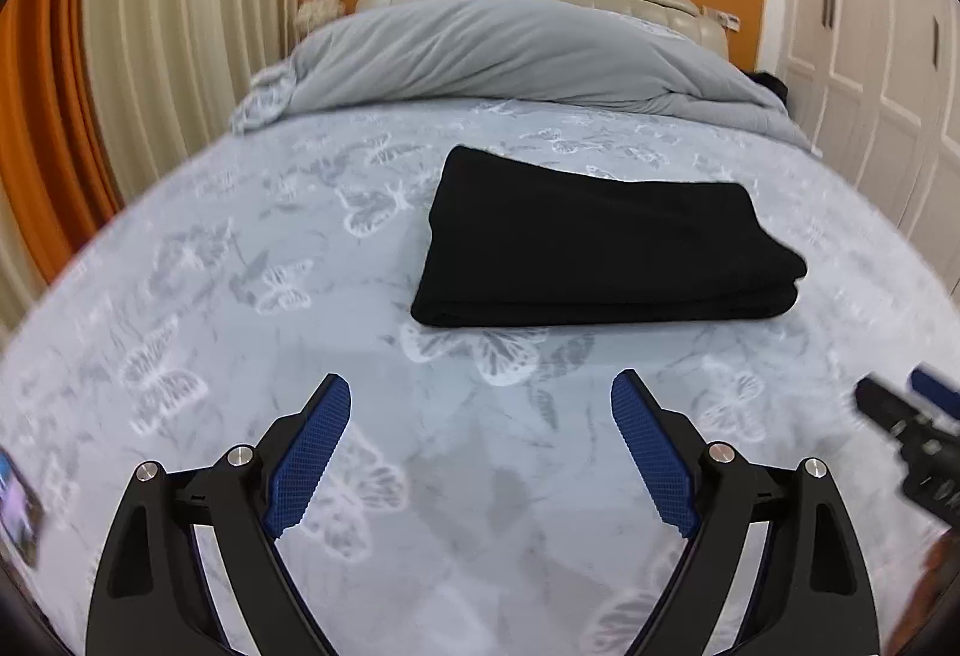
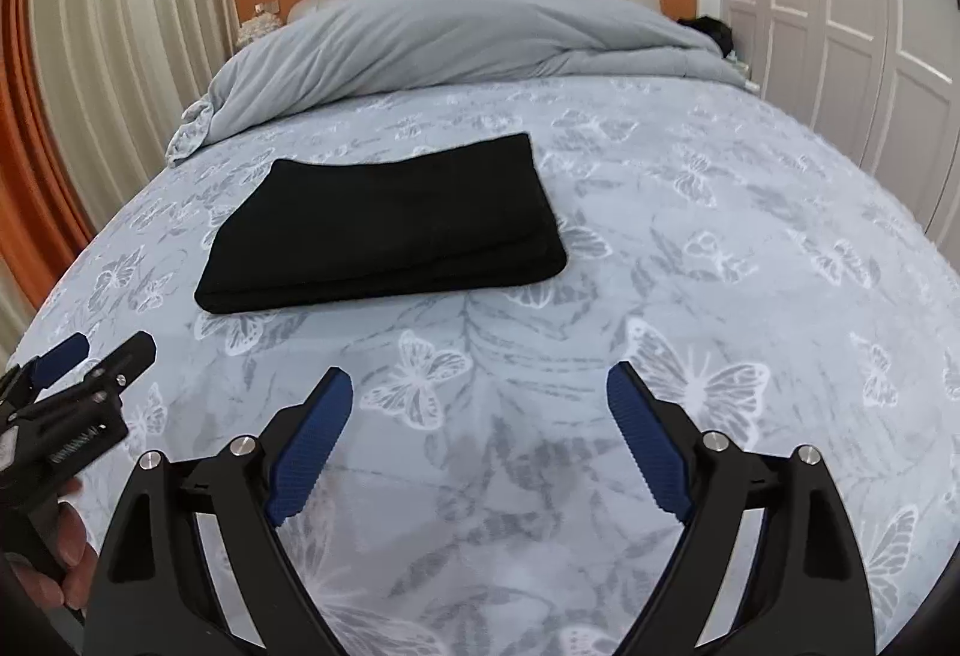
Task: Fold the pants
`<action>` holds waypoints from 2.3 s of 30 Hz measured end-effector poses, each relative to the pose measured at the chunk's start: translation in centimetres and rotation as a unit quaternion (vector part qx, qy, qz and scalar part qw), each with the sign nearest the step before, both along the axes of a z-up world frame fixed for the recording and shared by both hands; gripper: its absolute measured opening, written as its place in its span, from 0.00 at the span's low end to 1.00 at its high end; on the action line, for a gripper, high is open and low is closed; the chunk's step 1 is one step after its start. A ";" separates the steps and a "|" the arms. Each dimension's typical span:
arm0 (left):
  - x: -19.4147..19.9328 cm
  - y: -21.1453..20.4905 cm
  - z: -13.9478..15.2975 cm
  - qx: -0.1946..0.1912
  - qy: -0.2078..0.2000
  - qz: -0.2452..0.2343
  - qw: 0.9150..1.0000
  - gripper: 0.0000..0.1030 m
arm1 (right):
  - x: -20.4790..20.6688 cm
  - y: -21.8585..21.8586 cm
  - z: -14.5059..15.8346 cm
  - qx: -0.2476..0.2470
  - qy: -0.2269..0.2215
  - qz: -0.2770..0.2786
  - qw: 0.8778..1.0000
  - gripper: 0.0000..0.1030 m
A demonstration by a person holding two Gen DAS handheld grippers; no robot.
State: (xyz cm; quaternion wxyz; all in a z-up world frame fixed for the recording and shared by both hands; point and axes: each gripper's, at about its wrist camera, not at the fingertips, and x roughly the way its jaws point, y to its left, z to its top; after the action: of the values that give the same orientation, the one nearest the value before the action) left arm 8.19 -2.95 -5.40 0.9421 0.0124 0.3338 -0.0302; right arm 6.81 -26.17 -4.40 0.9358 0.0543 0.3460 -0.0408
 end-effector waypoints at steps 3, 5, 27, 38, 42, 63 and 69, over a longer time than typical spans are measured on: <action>-0.1 -0.2 -0.3 0.004 -0.002 -0.005 1.000 0.84 | -0.2 -0.2 -0.2 -0.001 -0.001 0.000 1.000 0.89; 0.0 -0.3 -0.5 -0.002 0.009 -0.015 1.000 0.84 | -0.4 -0.2 -0.4 -0.003 0.002 0.001 1.000 0.89; 1.0 -0.8 -1.9 -0.012 0.033 -0.013 0.999 0.84 | 0.4 2.5 -2.0 -0.012 0.025 0.021 0.999 0.89; 1.3 -0.5 -2.3 -0.013 0.040 -0.007 0.999 0.84 | 0.4 2.6 -2.0 -0.015 0.024 0.021 0.999 0.89; 1.3 -0.6 -2.3 -0.006 0.037 -0.009 0.999 0.84 | 0.4 2.5 -2.0 -0.014 0.025 0.021 0.999 0.89; 0.9 -1.0 -2.1 0.006 0.026 -0.015 1.000 0.84 | 0.5 2.8 -2.2 -0.014 0.028 0.018 0.999 0.89; 0.9 -1.0 -2.1 0.008 0.026 -0.015 1.000 0.84 | 0.4 2.8 -2.3 -0.015 0.029 0.016 0.999 0.89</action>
State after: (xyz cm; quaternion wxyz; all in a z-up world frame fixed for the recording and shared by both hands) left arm 9.10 -3.99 -7.49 0.9325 0.0237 0.3581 -0.0419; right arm 7.21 -23.35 -6.68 0.9267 0.0336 0.3729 -0.0325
